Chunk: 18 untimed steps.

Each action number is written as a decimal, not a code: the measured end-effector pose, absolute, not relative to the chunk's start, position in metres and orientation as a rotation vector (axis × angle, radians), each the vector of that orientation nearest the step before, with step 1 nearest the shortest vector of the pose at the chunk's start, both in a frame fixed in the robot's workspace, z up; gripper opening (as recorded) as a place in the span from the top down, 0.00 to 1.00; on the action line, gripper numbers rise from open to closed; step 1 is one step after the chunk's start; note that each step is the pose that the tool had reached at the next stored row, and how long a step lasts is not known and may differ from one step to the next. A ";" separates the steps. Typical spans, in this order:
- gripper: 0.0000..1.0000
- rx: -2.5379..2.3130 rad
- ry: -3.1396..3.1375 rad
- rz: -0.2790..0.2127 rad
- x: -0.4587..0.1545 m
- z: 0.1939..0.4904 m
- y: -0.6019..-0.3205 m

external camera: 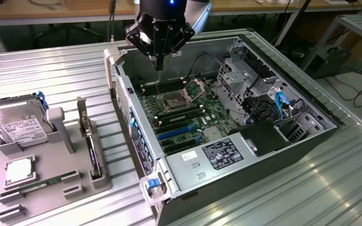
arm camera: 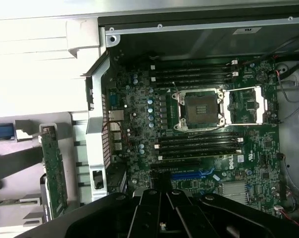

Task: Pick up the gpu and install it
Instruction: 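Reach for the gpu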

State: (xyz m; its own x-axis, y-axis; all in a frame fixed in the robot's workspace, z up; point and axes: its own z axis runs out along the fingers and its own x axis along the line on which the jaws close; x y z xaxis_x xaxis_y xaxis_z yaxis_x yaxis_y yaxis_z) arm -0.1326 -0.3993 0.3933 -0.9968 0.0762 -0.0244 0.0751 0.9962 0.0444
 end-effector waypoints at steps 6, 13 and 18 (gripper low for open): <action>0.89 0.118 3.112 0.068 -0.134 0.393 -0.400; 0.89 0.118 3.112 0.068 -0.136 0.393 -0.400; 0.89 0.118 3.112 0.068 -0.137 0.393 -0.400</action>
